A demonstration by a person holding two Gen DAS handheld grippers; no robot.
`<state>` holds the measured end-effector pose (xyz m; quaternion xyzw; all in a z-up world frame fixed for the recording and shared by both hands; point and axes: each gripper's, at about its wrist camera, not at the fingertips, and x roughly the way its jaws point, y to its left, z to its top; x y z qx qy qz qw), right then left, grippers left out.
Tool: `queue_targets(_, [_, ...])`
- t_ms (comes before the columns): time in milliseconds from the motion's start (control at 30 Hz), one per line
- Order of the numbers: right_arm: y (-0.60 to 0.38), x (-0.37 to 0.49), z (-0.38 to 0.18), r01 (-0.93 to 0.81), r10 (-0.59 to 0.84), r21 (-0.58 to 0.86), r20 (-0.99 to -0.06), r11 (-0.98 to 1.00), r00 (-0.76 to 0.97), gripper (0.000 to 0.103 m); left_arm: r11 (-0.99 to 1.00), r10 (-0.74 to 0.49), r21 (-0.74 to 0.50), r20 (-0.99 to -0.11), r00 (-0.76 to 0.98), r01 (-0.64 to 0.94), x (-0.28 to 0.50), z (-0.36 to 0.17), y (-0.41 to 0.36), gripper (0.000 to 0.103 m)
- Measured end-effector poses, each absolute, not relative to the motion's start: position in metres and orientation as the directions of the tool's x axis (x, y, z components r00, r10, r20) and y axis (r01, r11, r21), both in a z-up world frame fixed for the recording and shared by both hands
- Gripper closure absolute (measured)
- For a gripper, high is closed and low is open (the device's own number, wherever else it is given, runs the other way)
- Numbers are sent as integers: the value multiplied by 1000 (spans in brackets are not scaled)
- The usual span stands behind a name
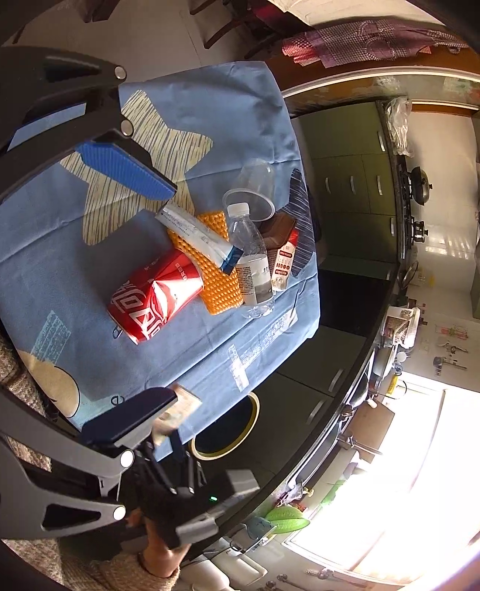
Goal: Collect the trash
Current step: 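Carry the tape box over the bin and release it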
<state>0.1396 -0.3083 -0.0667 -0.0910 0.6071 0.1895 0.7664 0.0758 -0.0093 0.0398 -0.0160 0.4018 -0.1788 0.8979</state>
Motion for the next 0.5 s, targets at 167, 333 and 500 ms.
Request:
queue_targets(167, [-419, 198, -61, -126, 91, 58, -957, 990, 275, 46, 937, -328, -165, -724, 607, 309, 85, 38, -14, 6])
queue_targets(333, [-511, 251, -99, 66, 27, 43, -971, 997, 236, 46, 942, -306, -146, -746, 591, 304, 98, 31, -20, 7])
queue_targets(500, [-546, 277, -135, 148, 8, 38, -980, 988, 198, 45, 948, -274, -121, -778, 565, 294, 116, 18, -22, 6])
